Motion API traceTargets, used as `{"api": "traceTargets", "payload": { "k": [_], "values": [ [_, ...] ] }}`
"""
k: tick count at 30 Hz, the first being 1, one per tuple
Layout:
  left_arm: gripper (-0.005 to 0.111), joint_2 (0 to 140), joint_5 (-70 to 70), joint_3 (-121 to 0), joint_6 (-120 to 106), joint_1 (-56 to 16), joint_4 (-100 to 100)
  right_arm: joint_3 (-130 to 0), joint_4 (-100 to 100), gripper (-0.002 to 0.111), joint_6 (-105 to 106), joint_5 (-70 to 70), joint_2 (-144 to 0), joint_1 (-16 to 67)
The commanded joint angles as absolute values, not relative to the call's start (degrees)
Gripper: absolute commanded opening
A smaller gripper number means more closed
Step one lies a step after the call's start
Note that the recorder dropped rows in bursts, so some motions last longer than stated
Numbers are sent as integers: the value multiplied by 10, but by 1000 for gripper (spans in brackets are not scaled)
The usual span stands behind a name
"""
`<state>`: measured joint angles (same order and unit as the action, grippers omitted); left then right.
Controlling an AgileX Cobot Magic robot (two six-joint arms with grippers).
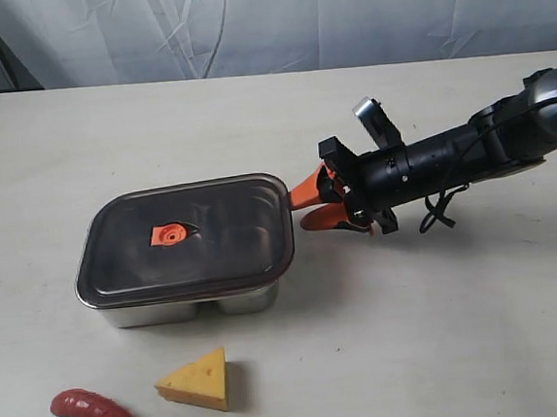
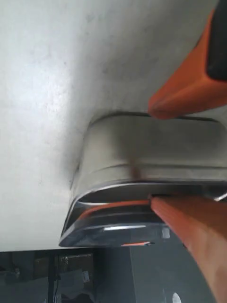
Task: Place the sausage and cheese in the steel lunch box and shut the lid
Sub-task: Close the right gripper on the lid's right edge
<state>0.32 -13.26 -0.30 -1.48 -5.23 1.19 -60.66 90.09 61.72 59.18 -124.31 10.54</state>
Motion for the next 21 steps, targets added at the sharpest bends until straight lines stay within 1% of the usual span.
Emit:
{"api": "traceTargets", "payload": {
  "k": [1, 4, 15, 21],
  "values": [
    [0, 0, -129, 0, -15, -52, 12, -610, 905, 50, 626, 620, -1242, 108],
    [0, 0, -129, 0, -15, -52, 12, -610, 905, 50, 626, 587, -1242, 107],
    [0, 0, -133, 0, -15, -52, 12, -610, 905, 50, 628, 590, -1242, 107],
    [0, 0, -133, 0, -15, -52, 12, -610, 908, 50, 628, 548, -1242, 85]
  ]
}}
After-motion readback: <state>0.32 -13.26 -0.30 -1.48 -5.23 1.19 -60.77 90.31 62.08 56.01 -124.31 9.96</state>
